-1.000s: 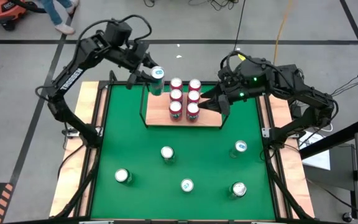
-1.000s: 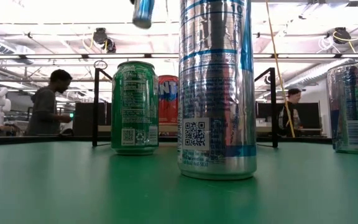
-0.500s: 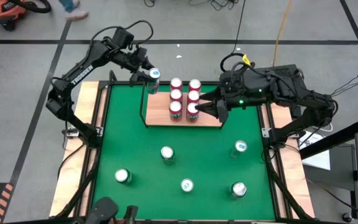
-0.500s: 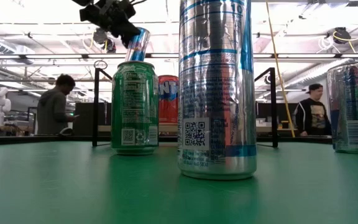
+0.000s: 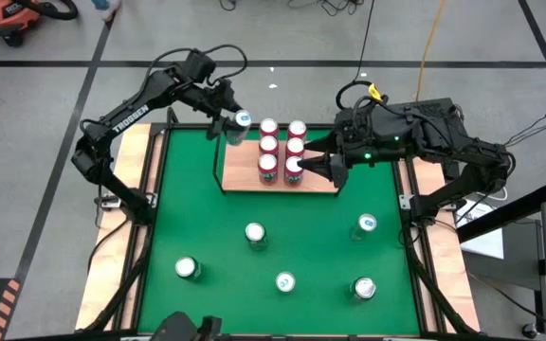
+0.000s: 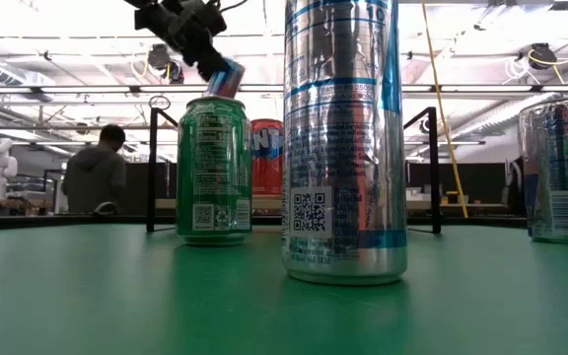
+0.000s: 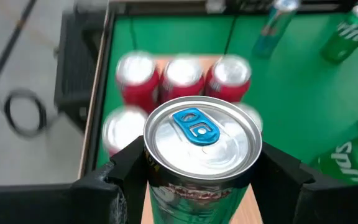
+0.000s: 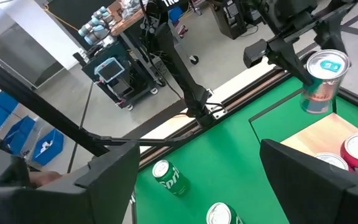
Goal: Place canned beverage on shelf
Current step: Put the blue soda can on the shelf
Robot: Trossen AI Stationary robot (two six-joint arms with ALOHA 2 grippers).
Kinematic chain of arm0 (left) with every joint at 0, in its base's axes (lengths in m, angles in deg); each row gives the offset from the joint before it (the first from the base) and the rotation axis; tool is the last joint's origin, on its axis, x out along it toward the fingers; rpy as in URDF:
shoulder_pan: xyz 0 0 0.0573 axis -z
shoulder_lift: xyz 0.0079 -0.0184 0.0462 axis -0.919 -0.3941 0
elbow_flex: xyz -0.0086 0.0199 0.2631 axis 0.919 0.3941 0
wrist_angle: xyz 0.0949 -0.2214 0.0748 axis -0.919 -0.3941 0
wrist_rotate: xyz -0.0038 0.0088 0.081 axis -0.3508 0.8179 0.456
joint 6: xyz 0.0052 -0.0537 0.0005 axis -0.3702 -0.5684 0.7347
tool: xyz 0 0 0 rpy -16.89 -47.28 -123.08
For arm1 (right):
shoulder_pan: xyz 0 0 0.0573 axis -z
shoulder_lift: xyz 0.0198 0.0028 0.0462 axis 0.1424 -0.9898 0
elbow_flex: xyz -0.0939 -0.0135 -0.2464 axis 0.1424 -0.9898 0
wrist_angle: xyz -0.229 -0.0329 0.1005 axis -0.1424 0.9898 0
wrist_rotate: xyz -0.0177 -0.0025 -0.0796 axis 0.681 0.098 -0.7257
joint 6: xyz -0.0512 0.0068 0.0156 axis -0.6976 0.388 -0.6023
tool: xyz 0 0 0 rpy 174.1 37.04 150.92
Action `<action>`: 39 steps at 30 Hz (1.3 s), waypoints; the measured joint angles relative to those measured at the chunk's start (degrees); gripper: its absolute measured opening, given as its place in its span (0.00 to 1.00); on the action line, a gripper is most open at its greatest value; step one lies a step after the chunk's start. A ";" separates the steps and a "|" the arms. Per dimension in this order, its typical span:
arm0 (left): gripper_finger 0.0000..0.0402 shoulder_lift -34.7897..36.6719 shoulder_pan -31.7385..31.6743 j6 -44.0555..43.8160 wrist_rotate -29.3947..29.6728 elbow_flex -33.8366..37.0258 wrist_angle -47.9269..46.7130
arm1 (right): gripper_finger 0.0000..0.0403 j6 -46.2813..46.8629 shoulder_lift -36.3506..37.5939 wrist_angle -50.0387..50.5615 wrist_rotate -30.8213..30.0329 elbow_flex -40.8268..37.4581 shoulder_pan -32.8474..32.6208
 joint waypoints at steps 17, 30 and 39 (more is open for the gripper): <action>0.54 -10.82 -6.22 4.61 -14.38 0.00 6.72 | 0.80 -1.96 0.00 0.01 0.13 -0.03 0.01; 0.54 -15.94 -7.36 6.45 -15.03 0.79 6.64 | 0.80 -1.62 0.00 0.00 0.05 -0.03 0.02; 0.54 -15.94 -6.93 7.68 -14.92 4.95 6.80 | 0.80 -2.04 -0.01 -0.01 -0.25 -0.03 1.05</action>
